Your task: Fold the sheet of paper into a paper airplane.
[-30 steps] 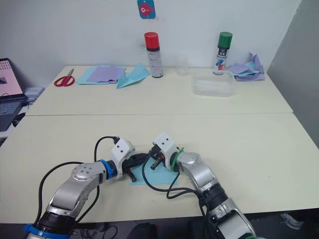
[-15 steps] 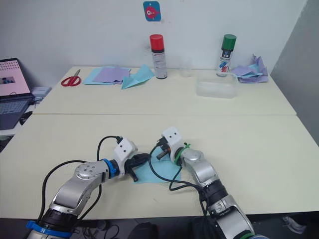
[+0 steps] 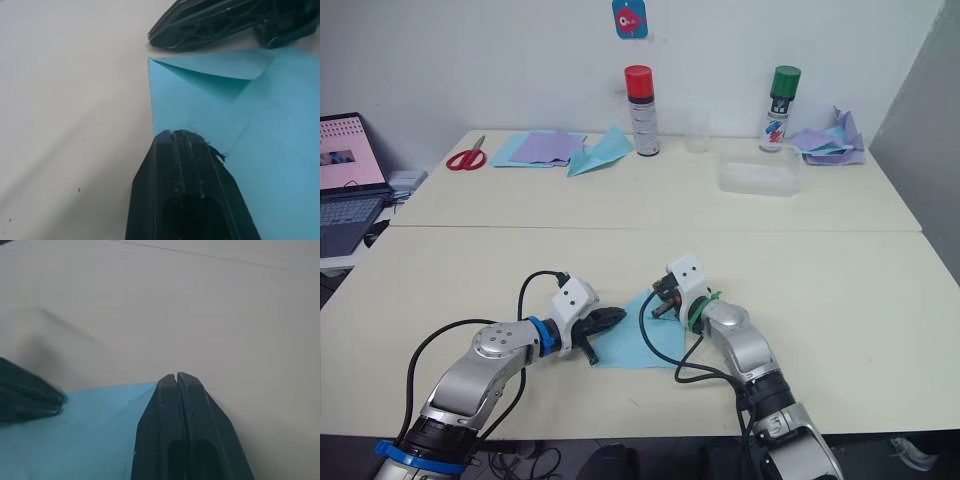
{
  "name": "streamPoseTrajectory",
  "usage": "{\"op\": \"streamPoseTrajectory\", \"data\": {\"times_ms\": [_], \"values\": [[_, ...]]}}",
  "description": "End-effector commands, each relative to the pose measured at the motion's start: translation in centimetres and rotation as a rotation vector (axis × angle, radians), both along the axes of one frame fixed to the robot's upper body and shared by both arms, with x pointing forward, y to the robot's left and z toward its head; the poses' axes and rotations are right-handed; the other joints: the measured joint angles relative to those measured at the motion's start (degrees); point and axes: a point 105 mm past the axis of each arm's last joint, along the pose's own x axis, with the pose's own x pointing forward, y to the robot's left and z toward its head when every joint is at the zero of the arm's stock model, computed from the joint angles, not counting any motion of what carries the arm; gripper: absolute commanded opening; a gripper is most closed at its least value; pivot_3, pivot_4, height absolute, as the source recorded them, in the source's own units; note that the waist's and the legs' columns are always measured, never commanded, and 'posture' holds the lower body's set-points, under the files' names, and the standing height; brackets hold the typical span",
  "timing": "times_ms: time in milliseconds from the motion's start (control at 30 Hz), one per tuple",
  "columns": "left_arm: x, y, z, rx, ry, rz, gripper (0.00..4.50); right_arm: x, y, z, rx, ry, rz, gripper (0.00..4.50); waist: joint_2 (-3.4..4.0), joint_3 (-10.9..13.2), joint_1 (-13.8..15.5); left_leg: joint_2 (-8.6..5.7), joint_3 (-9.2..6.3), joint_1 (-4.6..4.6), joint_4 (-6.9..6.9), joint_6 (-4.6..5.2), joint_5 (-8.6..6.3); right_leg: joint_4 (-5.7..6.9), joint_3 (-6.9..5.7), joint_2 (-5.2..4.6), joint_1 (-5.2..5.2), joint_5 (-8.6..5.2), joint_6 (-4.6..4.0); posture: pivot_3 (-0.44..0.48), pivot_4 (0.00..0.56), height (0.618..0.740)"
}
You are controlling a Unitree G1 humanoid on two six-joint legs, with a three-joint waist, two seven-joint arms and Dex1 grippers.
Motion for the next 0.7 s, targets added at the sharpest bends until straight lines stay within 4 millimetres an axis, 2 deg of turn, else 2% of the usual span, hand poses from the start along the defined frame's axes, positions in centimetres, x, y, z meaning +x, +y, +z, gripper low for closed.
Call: {"op": "streamPoseTrajectory", "data": {"times_ms": [33,300,467,700], "values": [[-0.7,0.8,-2.7,0.055,0.094,0.034,0.03,-1.2,1.9,1.5,0.034,-0.047,0.100,0.00,0.01,0.0,0.0,0.01,-0.03,0.01,-0.01,0.00,0.00,0.00,-0.03,0.01,0.00,0.00,0.00,0.000,0.150,0.740],[-0.5,0.8,-2.4,0.058,0.080,0.032,0.03,-1.9,2.9,-0.6,-0.043,0.014,0.135,0.00,0.01,0.0,0.0,-0.02,0.00,0.00,0.00,0.00,0.00,-0.01,-0.01,-0.01,0.01,-0.01,-0.01,0.000,0.150,0.740],[-0.5,0.7,-2.3,0.064,0.067,0.028,0.03,-1.9,2.8,-1.8,-0.102,0.034,0.134,0.00,0.00,0.0,0.0,0.00,-0.02,0.03,-0.01,0.00,0.00,-0.01,-0.02,-0.01,0.01,-0.01,-0.01,0.000,0.150,0.740],[-0.1,0.8,-0.4,-0.008,0.031,0.053,0.03,-1.6,2.1,-2.6,-0.155,0.054,0.118,0.00,0.00,0.0,0.0,0.01,-0.02,0.05,-0.01,0.00,0.00,0.00,-0.02,0.00,0.02,-0.01,-0.02,0.000,0.150,0.740]]}}
